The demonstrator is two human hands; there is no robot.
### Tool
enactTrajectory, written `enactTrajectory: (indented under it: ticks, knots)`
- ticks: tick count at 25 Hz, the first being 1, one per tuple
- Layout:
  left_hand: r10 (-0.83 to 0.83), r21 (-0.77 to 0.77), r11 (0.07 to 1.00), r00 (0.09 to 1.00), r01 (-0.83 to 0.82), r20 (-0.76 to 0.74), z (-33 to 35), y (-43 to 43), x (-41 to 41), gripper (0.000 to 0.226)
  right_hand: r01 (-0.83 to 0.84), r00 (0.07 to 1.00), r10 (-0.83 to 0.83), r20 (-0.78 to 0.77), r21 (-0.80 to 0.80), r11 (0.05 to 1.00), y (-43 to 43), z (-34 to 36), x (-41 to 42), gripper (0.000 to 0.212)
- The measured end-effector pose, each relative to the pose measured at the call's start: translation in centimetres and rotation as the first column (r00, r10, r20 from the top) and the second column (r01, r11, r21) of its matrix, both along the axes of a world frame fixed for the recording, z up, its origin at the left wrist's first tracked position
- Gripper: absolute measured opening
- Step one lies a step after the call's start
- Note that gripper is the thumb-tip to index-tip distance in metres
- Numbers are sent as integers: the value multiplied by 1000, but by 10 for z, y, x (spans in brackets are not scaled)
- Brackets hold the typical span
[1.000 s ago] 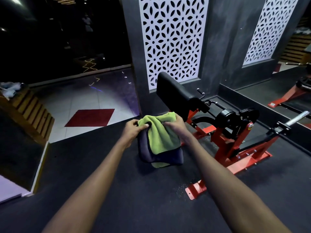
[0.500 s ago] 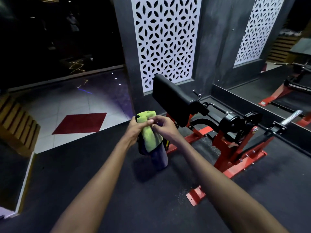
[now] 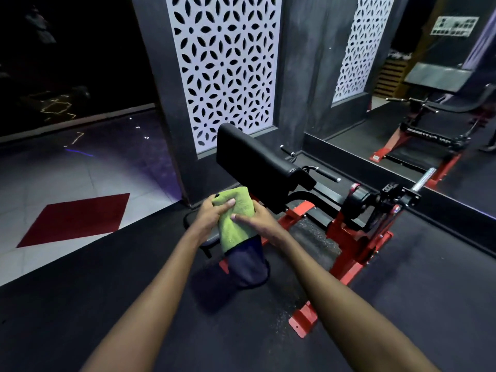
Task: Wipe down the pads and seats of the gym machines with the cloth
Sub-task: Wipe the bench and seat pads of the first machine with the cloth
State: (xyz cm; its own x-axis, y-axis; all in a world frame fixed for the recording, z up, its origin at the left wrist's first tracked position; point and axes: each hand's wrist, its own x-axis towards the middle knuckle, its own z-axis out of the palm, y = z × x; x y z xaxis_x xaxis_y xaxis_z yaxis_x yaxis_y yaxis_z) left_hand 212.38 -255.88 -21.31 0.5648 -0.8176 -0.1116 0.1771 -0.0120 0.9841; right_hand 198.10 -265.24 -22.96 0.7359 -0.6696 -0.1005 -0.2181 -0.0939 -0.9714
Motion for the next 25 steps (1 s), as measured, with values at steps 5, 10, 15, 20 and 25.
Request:
enactTrajectory:
  ticks: [5,10,15,20,25]
  knots:
    - [-26,206,978,955,-37,295,-39,-79,64,27,185,967,-208,-146,-156,970,-78,-24,47,36]
    - [-168,338,941,857,-7,487,-48,-165,119,12,265,898,-359,-255,-340,902,-157,-34,92,53]
    - [-192,331,943,760,-32,621,-36,-228,175,16,437,759,-606,-238,-504,745,-225,-33,107,70]
    - [-331,353,930,638,99,695,-48,-296,233,27,514,609,-764,-213,-628,584,-269,-40,132,71]
    - [-528,422,849,490,318,693,-60,-360,288,38,588,405,-881,-243,-669,455,-282,-56,165,71]
